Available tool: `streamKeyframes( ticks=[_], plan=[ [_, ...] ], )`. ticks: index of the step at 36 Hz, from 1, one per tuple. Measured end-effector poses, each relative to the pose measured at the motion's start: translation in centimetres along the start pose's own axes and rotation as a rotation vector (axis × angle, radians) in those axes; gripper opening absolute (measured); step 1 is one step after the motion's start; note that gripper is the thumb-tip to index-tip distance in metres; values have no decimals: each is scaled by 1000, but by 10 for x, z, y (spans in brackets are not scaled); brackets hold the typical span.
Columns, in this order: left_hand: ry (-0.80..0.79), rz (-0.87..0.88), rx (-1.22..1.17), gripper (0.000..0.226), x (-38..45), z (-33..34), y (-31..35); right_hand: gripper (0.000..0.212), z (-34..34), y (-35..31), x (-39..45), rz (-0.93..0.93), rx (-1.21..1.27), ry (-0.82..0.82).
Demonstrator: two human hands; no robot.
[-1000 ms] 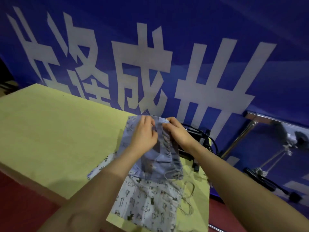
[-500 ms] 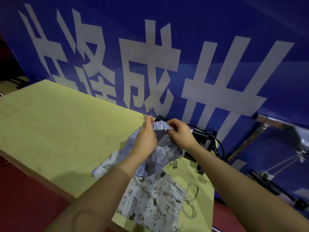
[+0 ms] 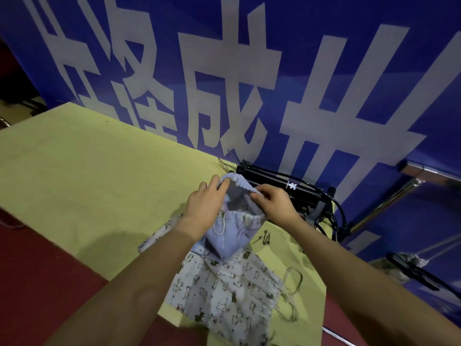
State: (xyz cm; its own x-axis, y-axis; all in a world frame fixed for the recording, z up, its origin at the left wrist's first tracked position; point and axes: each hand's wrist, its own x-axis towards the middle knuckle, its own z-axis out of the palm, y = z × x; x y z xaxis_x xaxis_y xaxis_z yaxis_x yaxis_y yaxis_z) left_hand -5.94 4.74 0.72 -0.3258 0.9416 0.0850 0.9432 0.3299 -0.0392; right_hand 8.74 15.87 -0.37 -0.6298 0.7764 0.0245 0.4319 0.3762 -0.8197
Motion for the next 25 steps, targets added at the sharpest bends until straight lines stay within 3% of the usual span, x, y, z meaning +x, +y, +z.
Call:
streamKeyframes(
  ticks=[5, 8, 14, 19, 25],
  plan=[
    [-52, -77, -53, 67, 3, 13, -4, 29, 5, 24, -8, 112, 130, 52],
    [-67, -93, -60, 65, 8, 20, 1, 19, 10, 54, -12, 181, -7, 54],
    [-77, -139, -29, 56, 15, 34, 6, 23, 23, 94, -21, 132, -355, -141],
    [-132, -193, -14, 62, 25, 43, 8, 19, 37, 119, -16, 67, -522, -243],
    [-164, -227, -21, 65, 29, 52, 7, 17, 49, 133, -12, 48, -605, -253]
  ],
)
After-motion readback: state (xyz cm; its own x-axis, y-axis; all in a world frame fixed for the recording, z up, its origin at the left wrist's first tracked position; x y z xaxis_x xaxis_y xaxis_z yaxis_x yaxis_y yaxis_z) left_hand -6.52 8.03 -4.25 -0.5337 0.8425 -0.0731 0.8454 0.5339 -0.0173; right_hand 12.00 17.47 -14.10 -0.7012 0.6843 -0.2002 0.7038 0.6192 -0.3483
